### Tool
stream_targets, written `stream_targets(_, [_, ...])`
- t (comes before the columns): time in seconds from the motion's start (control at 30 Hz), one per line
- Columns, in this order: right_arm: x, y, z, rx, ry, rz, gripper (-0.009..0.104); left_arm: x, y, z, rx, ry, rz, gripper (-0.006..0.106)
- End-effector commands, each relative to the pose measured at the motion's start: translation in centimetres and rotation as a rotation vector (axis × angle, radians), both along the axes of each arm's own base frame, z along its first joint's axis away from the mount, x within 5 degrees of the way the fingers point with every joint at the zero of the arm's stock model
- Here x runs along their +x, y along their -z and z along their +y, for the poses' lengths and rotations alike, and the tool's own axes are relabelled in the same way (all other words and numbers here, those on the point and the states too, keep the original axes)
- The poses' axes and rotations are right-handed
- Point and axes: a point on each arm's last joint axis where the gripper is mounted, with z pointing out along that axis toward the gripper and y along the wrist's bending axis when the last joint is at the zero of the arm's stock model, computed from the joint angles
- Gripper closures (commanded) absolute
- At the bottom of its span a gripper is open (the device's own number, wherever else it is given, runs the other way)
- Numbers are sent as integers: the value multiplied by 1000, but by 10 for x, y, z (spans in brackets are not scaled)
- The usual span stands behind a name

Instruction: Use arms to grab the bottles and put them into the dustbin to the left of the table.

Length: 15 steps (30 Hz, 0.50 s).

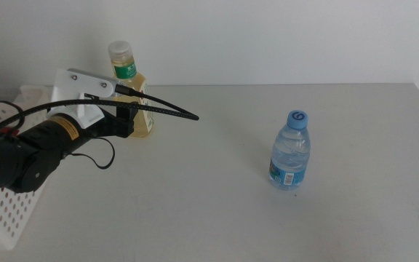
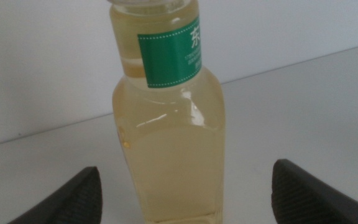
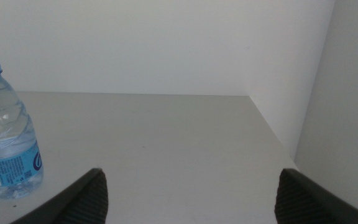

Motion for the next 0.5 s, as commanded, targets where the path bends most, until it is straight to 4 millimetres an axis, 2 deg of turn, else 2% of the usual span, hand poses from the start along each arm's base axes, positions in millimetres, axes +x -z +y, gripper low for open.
stream_targets(0.0, [-2,-11,1,-26,-7,-99,1,10,-26,2,-64,22,-139,7])
stream_targets(0.13, [-2,-11,1,-26,-7,-99,1,22,-21,8,-76,31,-137,7])
stream_targets(0.47, [-2,-11,1,-26,-7,-99,1,49,-6,3,-98,66,-123,7])
